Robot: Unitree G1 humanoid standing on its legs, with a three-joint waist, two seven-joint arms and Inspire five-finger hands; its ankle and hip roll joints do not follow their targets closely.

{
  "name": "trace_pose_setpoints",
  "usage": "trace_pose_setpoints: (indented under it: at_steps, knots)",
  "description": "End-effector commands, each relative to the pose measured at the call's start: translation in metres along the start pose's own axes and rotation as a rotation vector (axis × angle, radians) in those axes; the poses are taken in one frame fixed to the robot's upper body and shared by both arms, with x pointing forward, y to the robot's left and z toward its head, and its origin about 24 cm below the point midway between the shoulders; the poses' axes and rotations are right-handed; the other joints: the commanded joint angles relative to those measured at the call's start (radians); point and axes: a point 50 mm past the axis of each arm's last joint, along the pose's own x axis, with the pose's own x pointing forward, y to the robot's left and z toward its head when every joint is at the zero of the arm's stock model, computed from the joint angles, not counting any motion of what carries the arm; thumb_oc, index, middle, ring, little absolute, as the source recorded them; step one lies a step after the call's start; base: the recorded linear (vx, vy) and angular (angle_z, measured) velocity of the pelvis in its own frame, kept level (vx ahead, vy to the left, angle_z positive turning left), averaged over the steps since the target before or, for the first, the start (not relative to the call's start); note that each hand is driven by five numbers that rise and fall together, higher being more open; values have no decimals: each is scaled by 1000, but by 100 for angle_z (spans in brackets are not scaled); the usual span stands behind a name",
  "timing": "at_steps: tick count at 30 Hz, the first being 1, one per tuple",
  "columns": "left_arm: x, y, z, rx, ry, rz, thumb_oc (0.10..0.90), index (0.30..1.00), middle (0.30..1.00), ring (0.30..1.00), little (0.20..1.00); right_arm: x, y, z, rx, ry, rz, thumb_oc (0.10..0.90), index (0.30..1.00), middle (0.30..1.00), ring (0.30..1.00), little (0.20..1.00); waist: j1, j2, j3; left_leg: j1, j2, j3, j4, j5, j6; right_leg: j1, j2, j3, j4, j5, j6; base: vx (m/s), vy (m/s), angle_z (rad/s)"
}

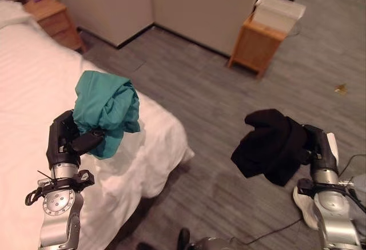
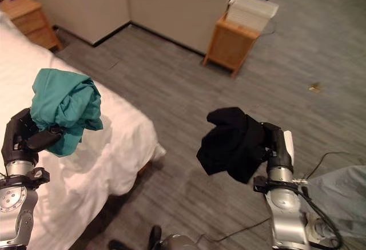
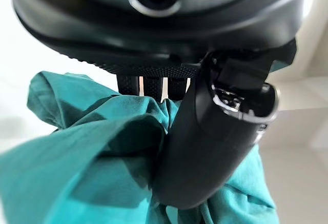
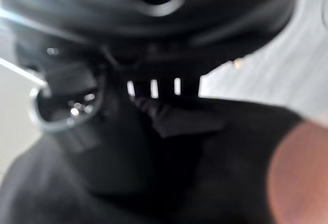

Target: Pick up bed clothes into laundry basket.

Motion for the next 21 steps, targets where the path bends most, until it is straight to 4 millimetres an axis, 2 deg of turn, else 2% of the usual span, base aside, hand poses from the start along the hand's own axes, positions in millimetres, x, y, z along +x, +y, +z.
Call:
trace_pose_setpoints:
  at_steps: [1, 2, 4, 5, 7, 8, 10, 12, 15, 17, 18, 19, 21]
  knots:
    - [17, -8, 59, -65, -330, -7, 400, 300, 300, 300, 300, 18, -26, 98, 5, -482, -52, 400, 300, 300, 300, 300, 38, 58, 20, -50, -47, -172, -191, 269, -91, 160, -157, -125, -139, 33, 225, -261, -216, -248]
    - [6, -6, 45, -75, -280, 20, 400, 300, 300, 300, 300, 16, -25, 86, 92, -438, -43, 400, 300, 300, 300, 300, 41, 36, 18, -26, -131, -364, -68, 151, -18, 130, -140, -25, -159, 90, 213, -213, -133, -159]
    - [5, -6, 45, -74, -279, 20, 400, 300, 300, 300, 300, 16, -25, 86, 92, -438, -42, 400, 300, 300, 300, 300, 41, 35, 15, -30, -133, -360, -69, 154, -12, 126, -142, -24, -162, 97, 213, -144, -59, -127]
    - [4, -7, 43, -50, -270, 11, 400, 300, 300, 300, 300, 16, -22, 79, 110, -410, -32, 400, 300, 300, 300, 300, 30, 45, 7, -1, -216, -431, -131, 58, 25, 115, -127, 33, -171, 118, 219, -89, 35, -178]
    - [5, -8, 39, -40, -256, -3, 400, 300, 300, 300, 300, 14, -18, 72, 118, -380, -14, 400, 300, 300, 300, 300, 6, 63, -8, 67, -295, -407, -277, -48, 69, 78, -124, 61, -159, 140, 246, -119, 124, -123]
    - [6, -12, 40, -54, -264, -17, 400, 300, 300, 300, 300, 12, -19, 68, 120, -364, -17, 400, 300, 300, 300, 300, -6, 75, -13, 83, -314, -390, -326, -61, 72, 66, -123, 62, -157, 148, 260, -106, 165, -97]
    - [10, -22, 42, -89, -273, -50, 400, 300, 300, 300, 300, 11, -14, 63, 163, -343, -14, 400, 300, 300, 300, 300, -17, 85, -18, 107, -343, -390, -408, -41, 85, 21, -123, 74, -146, 172, 275, -98, 115, -50]
    - [11, -24, 37, -64, -254, -63, 400, 300, 300, 300, 300, 11, -10, 62, 200, -340, -15, 400, 300, 300, 300, 300, -27, 100, -14, 122, -349, -345, -444, -29, 88, -15, -133, 64, -105, 178, 289, -78, 96, -69]
    - [11, -30, 35, -88, -242, -92, 400, 300, 300, 300, 300, 10, -2, 62, 239, -340, 4, 400, 300, 300, 300, 300, -33, 123, 6, 144, -348, -326, -476, -11, 100, -77, -155, 34, 38, 171, 296, -105, 80, -86]
    - [15, -33, 37, -107, -250, -92, 400, 300, 300, 300, 300, 10, 10, 65, 257, -345, 40, 400, 300, 300, 300, 300, -40, 133, 26, 144, -339, -328, -481, -2, 111, -119, -196, -2, 172, 121, 306, -185, -39, -18]
    - [17, -39, 40, -123, -259, -113, 400, 300, 300, 300, 300, 9, 10, 60, 229, -321, 48, 400, 300, 300, 300, 300, -48, 132, 19, 130, -342, -350, -490, 9, 110, -104, -204, 28, 161, 105, 297, -140, -129, 34]
    - [17, -43, 39, -140, -254, -126, 400, 300, 300, 300, 300, 8, 7, 57, 220, -304, 39, 400, 300, 300, 300, 300, -44, 126, 3, 122, -348, -360, -492, 12, 107, -71, -200, 33, 98, 78, 285, -52, -120, 58]
    - [13, -43, 36, -122, -237, -127, 400, 300, 300, 300, 300, 7, 8, 53, 244, -290, 29, 400, 300, 300, 300, 300, -25, 116, -30, 124, -354, -352, -493, 8, 102, -24, -199, 11, 7, 88, 283, 42, -97, 44]
